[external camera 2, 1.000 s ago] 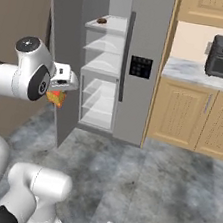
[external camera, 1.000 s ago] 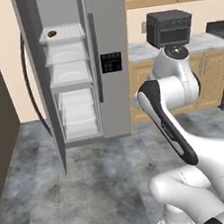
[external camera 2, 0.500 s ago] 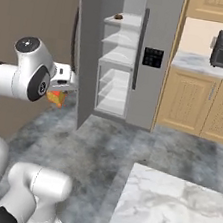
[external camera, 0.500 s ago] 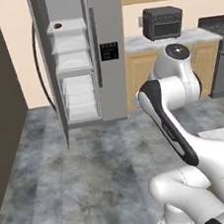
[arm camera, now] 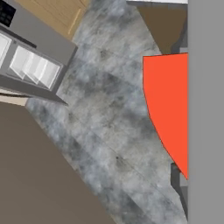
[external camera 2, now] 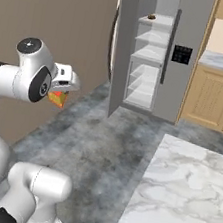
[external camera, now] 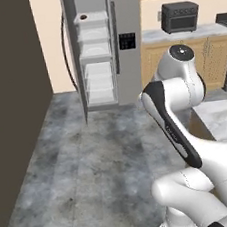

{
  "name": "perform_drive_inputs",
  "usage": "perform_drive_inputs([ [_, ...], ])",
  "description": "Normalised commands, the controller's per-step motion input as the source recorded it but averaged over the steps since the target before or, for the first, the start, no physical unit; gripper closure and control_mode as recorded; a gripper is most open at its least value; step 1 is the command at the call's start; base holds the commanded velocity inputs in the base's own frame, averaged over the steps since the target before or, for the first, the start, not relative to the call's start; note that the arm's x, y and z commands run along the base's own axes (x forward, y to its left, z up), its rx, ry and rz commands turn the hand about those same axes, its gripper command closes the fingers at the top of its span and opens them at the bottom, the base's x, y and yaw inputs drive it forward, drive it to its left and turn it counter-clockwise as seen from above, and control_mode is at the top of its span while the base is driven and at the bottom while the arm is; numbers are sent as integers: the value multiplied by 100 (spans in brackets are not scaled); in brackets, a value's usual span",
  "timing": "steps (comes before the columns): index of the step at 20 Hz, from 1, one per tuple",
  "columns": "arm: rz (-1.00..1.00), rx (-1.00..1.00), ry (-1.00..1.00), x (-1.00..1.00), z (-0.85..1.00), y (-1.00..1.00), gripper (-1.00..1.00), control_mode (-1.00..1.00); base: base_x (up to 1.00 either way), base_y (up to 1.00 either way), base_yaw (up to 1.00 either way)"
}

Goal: Take the cheese, chicken drumstick, and potato from the fridge and place them on the plate on the dining counter to create an appetizer plate.

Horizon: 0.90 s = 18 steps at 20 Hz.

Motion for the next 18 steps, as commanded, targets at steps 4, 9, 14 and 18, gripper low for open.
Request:
perform_drive_inputs([
  [4,0,0,0,0,0,0,100,100,-100,8,22],
  [9,0,0,0,0,0,0,100,100,-100,0,13],
  [14,0,0,0,0,0,0,100,100,-100,0,8],
  [18,0,0,0,0,0,0,100,100,-100,0,0],
])
